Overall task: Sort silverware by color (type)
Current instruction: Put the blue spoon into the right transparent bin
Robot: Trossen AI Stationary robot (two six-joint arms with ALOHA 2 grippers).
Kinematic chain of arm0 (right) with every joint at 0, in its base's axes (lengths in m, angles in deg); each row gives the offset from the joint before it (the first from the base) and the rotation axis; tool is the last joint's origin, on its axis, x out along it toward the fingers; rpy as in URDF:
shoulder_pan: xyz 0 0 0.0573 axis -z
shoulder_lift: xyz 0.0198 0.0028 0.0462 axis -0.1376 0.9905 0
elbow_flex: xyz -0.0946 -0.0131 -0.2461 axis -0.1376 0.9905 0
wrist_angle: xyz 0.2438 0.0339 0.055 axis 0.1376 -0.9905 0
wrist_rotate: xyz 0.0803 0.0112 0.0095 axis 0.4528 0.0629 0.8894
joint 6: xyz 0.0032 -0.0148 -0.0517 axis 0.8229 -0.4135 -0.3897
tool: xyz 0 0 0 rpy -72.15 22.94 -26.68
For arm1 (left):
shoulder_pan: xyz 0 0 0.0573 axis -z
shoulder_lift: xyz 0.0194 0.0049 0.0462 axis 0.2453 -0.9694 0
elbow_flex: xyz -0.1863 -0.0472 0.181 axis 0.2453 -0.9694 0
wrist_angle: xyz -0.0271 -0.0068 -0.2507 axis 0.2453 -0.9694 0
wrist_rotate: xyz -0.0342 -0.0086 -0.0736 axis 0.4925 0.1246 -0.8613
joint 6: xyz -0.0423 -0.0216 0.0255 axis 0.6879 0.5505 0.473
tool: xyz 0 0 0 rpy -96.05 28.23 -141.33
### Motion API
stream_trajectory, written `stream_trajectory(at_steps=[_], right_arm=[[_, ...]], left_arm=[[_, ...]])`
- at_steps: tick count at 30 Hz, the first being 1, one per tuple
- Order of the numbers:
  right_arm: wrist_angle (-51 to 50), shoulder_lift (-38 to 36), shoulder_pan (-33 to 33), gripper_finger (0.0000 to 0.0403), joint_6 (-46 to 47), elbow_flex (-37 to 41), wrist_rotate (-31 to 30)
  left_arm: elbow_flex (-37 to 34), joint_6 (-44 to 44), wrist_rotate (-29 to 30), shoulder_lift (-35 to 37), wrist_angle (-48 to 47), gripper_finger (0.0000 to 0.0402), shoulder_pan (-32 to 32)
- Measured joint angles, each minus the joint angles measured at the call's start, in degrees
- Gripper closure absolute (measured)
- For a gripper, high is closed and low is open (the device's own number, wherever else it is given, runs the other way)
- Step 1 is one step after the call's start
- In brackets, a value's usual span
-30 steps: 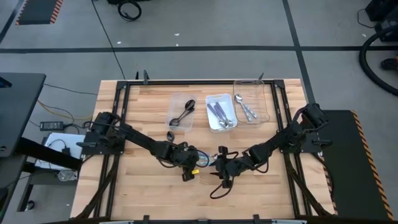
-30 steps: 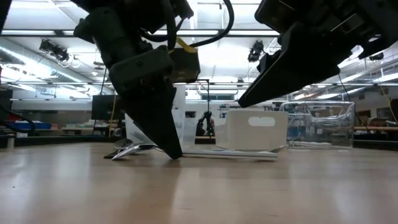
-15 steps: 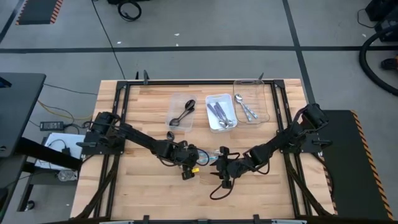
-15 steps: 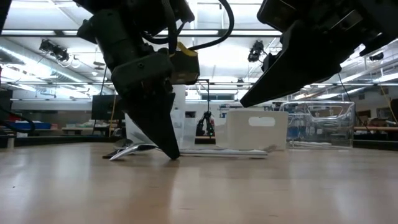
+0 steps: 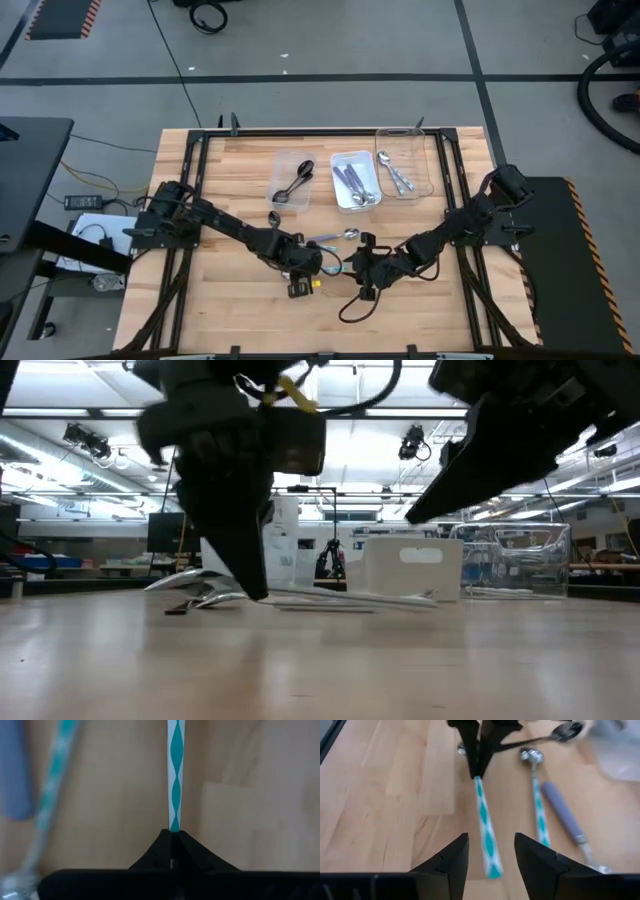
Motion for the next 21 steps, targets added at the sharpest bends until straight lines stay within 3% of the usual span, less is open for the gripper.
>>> stream_trajectory(at_steps=[6,14,21], right_arm=[[-3.5,-2.8,-2.2,0.0235,0.5,0.0,-7.6],[-5.6,-3.7,-2.3,0.0235,3.8,0.0,-5.9],[-6.7,-7.0,-0.6,0.0232,4.9,0.0,-5.3]], left_arm=[[4.4,-3.9,5.3,0.0,-6.4,0.0382,-0.2],[7.9,-14.7,22.2,0.2,-10.0,0.0382,1.9],[8.1,-24.5,29.2,0.2,-10.1,0.0382,3.0]])
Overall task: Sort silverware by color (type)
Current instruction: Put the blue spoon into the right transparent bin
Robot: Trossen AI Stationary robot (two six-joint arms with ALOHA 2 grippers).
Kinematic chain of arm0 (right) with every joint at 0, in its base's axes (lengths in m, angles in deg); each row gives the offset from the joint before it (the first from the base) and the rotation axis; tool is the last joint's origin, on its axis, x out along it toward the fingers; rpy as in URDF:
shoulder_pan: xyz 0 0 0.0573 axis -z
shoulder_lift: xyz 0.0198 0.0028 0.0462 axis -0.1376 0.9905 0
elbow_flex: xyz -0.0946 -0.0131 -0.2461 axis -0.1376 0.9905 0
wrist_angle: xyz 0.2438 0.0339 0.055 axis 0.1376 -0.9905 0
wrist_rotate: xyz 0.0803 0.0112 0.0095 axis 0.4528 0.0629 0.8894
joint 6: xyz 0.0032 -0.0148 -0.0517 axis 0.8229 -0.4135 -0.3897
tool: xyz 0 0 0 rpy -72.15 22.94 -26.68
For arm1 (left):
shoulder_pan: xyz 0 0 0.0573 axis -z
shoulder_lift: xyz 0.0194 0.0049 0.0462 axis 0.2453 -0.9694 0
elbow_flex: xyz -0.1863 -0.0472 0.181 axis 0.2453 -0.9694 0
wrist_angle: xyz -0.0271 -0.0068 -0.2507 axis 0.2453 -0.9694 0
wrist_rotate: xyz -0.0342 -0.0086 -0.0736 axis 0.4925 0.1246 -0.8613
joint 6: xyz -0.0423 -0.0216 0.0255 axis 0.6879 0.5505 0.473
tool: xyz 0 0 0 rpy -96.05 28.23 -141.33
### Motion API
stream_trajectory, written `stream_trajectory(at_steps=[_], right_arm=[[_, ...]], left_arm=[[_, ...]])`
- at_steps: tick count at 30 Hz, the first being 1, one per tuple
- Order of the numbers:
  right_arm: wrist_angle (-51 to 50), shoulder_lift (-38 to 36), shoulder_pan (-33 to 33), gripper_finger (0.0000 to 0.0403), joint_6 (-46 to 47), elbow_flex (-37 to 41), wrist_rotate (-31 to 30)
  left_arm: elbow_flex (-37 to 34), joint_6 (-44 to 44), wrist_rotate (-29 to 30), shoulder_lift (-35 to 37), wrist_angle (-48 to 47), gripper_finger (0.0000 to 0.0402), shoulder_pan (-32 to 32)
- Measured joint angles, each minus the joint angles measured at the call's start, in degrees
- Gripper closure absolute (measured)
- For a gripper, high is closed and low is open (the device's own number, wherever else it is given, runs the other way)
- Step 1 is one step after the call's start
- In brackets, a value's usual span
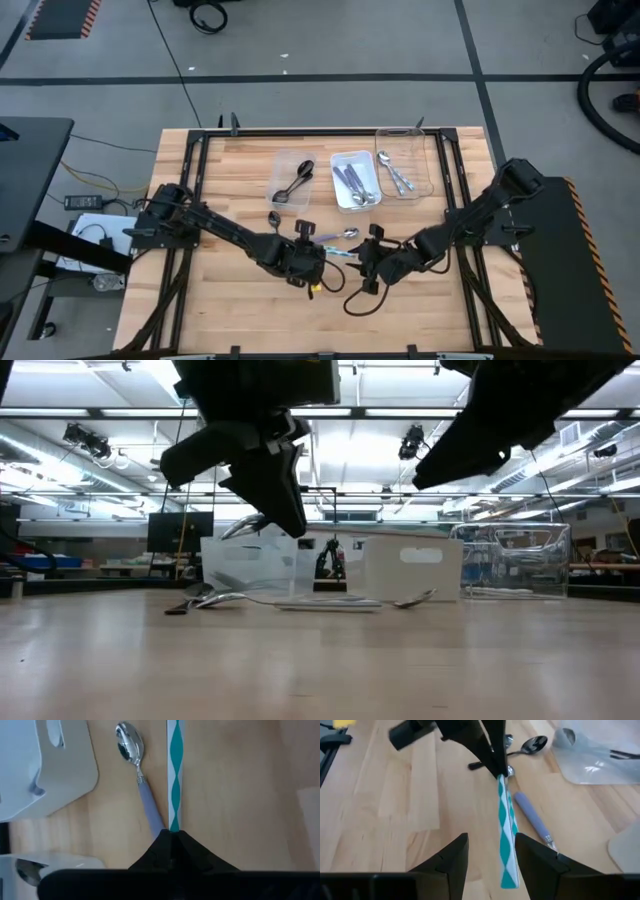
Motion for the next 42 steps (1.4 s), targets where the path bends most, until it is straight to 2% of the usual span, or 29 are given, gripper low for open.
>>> stream_trajectory(at_steps=[10,17,28,35,42], right_arm=[[2.2,-1.7,3.3,0.0187,-5.5,-0.1,0.1],[0.8,-0.7,6.5,0.0174,-6.1,-0.1,0.8],[-1.7,-0.7,8.6,0.0199,-17.6,-0.1,0.0],[-4.3,-0.7,9.0,0.0214,-20.5,-0.1,-2.6],[-5.2,-0.7,9.3,0.0276,-21.8,-0.1,-2.1]], left_arm=[[0.0,-3.1,1.1,0.0,-0.1,0.0382,-1.7],[0.0,-5.8,9.5,0.1,0.9,0.0382,-1.6],[0.0,-8.7,11.1,0.1,5.7,0.0382,-1.5],[0.0,-9.2,12.9,0.1,8.1,0.0382,-1.7],[0.0,-10.2,14.7,0.1,9.6,0.0376,-1.6]])
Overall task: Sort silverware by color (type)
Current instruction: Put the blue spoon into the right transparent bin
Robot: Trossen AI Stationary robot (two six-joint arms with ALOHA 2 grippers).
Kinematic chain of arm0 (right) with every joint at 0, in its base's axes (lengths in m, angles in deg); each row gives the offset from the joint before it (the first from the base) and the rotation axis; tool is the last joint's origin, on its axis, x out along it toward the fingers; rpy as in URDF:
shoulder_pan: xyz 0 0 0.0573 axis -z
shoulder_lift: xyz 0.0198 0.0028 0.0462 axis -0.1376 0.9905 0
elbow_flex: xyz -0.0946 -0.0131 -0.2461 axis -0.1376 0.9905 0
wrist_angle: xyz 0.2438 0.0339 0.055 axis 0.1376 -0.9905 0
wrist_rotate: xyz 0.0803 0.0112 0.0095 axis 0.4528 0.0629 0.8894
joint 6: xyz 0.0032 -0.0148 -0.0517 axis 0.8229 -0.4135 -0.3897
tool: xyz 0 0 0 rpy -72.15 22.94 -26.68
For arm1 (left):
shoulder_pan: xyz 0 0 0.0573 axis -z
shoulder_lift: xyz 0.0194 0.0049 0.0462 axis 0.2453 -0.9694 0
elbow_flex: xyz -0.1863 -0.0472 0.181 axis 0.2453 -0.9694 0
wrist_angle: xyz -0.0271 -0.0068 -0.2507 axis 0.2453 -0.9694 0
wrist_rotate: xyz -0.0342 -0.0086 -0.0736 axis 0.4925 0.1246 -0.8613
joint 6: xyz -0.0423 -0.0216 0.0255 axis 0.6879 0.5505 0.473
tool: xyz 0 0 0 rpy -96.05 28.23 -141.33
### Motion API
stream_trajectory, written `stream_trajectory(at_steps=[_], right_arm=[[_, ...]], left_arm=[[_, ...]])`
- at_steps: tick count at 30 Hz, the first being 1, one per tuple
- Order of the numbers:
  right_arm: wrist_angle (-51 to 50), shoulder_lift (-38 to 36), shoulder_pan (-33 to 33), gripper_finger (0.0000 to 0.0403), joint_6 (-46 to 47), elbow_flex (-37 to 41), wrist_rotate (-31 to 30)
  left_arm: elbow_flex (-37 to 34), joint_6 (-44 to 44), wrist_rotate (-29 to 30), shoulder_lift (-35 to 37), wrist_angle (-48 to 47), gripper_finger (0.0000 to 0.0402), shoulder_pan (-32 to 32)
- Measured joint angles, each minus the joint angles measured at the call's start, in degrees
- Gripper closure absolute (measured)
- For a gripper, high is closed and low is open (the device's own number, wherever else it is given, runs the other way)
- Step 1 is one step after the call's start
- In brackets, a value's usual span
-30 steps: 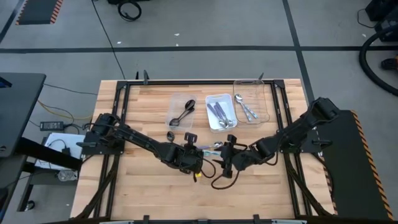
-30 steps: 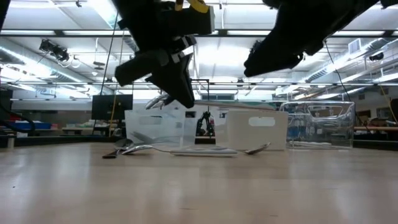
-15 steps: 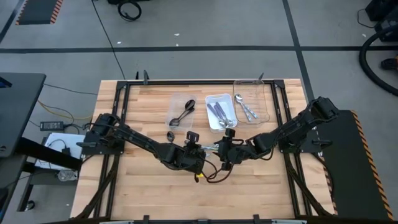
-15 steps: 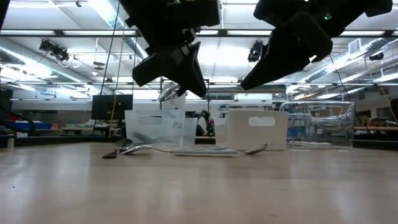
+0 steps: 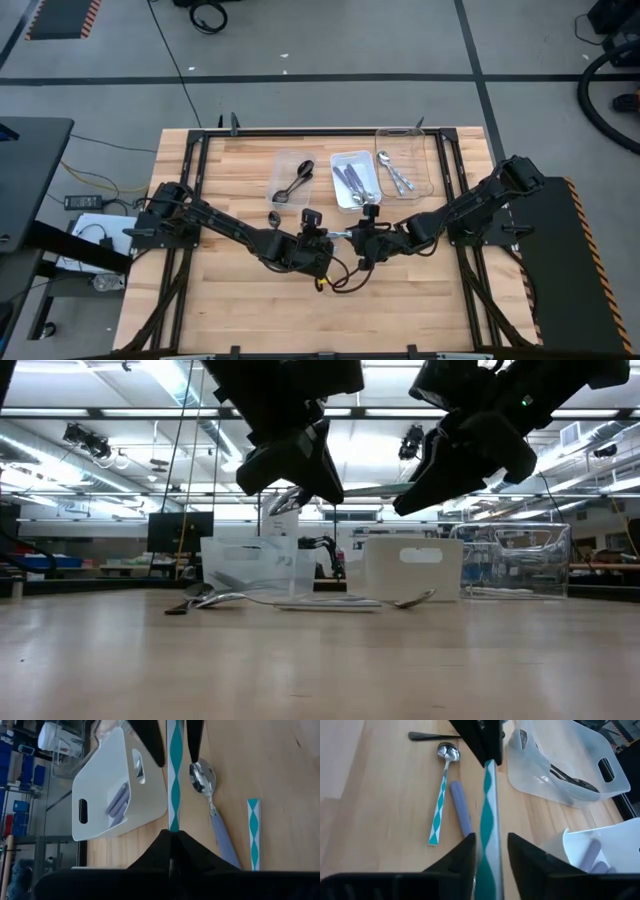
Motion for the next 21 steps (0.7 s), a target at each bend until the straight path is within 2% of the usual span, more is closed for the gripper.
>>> stream_trajectory(at_steps=[6,14,17,21], right_arm=[[-0.2,0.0,0.0,0.0353,-1.4,0.0,1.4],[-0.8,0.0,0.2,0.0357,-1.0,0.0,1.6],[-1.7,0.0,0.9,0.0357,1.1,0.0,4.7],[-4.1,0.0,2.2,0.0357,2.9,0.0,10.0]], left_arm=[[0.0,-0.5,0.0,0.0,1.3,0.0371,-0.1],[0.0,0.9,-0.1,0.0,1.6,0.0362,-0.1],[0.0,2.4,-0.3,0.0,1.7,0.0331,0.2],[0.0,6.3,0.2,0.0,2.0,0.0261,1.3]])
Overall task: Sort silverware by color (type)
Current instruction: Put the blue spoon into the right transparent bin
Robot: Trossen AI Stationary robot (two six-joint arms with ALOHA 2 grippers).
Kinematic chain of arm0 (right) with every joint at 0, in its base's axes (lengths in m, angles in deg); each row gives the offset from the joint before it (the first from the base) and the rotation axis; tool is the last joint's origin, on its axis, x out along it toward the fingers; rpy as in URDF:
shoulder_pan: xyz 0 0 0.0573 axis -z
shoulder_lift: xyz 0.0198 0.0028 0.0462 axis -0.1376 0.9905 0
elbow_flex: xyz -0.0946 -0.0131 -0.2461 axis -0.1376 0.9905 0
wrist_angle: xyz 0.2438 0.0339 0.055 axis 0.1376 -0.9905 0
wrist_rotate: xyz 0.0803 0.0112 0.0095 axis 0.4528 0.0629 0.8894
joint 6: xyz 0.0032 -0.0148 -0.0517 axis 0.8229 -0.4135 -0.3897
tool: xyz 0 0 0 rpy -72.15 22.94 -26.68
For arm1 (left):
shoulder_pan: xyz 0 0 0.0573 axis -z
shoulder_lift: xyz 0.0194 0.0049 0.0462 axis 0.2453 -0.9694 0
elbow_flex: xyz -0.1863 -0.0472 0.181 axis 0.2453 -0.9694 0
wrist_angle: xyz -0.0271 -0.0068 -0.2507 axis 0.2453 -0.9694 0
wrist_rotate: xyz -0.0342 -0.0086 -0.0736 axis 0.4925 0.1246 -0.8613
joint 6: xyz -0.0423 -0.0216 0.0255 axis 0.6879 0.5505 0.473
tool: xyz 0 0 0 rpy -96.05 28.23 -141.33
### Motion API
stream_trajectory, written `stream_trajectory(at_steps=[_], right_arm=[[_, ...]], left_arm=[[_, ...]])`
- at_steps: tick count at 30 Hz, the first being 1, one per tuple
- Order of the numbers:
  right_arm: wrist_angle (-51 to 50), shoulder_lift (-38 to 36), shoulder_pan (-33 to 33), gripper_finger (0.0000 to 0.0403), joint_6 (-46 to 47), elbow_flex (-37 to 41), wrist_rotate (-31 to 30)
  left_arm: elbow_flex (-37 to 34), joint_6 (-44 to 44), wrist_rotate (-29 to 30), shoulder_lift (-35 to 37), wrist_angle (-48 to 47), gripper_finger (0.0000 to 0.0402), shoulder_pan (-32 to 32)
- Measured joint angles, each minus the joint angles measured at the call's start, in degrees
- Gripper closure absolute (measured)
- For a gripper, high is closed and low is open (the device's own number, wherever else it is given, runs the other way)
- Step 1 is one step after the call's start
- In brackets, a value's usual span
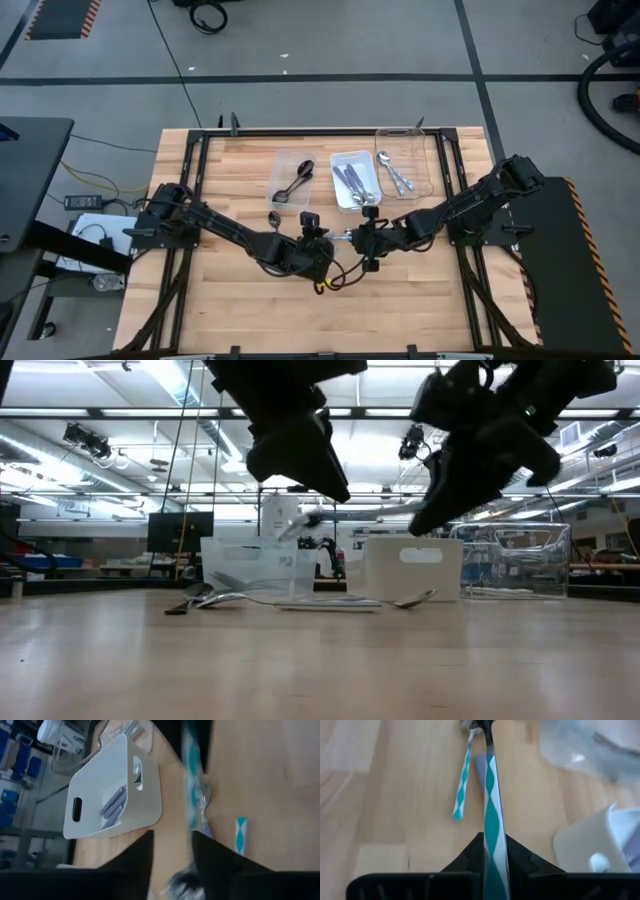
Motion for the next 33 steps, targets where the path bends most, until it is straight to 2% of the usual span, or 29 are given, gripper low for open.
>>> stream_trajectory(at_steps=[4,8,14,23,29,33], right_arm=[[-4.1,0.0,1.2,0.0357,2.2,0.0,1.9],[-9.0,-0.9,2.6,0.0357,4.8,0.1,1.8],[-13.9,-6.2,3.2,0.0357,6.6,0.1,-0.5],[-22.3,-20.2,6.7,0.0356,7.7,0.1,-6.8],[-30.0,-27.3,12.5,0.0355,12.3,0.0,-12.7],[-36.8,-29.8,18.8,0.0354,16.0,0.0,-13.3]], left_arm=[[0.0,4.9,0.1,0.0,-0.2,0.0192,1.1],[0.0,6.9,0.1,0.0,-0.2,0.0163,2.9],[0.0,13.5,-1.0,0.0,0.2,0.0174,6.4],[0.0,23.9,-2.4,0.0,0.2,0.0194,10.5],[0.0,28.7,-2.4,0.0,-0.2,0.0195,12.8],[0.0,30.3,-2.4,0.0,-1.2,0.0196,13.7]])
